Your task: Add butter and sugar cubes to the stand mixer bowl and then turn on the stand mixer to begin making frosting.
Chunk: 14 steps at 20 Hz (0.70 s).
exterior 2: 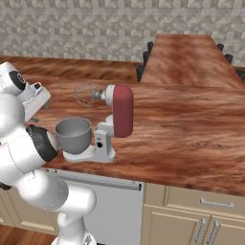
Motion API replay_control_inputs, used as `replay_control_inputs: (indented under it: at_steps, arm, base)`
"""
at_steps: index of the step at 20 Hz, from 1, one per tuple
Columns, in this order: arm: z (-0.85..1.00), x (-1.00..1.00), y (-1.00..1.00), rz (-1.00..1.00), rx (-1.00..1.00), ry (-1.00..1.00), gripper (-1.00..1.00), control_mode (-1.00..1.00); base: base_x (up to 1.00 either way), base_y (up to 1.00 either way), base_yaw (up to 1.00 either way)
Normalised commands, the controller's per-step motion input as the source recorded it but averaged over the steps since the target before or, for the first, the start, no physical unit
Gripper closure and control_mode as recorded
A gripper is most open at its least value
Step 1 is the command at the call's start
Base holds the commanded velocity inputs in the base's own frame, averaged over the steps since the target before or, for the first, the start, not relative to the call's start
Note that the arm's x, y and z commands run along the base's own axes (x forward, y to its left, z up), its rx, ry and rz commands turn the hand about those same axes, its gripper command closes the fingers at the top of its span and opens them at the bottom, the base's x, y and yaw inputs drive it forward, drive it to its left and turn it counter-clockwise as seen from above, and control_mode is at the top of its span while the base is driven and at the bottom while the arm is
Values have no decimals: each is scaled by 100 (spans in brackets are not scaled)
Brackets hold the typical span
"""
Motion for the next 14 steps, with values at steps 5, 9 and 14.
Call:
replay_control_inputs:
  at_steps: [5, 9, 14]
  arm:
    - [10, -30, 83, -27, 12, 1, -100, -100]
    - [0, -2, 83, -39, 6, 1, -100, -100]
    - [-22, 1, 63, -42, 2, -1, -100, -100]
  base:
    - [0, 0, 0]
    - [0, 0, 0]
    - [0, 0, 0]
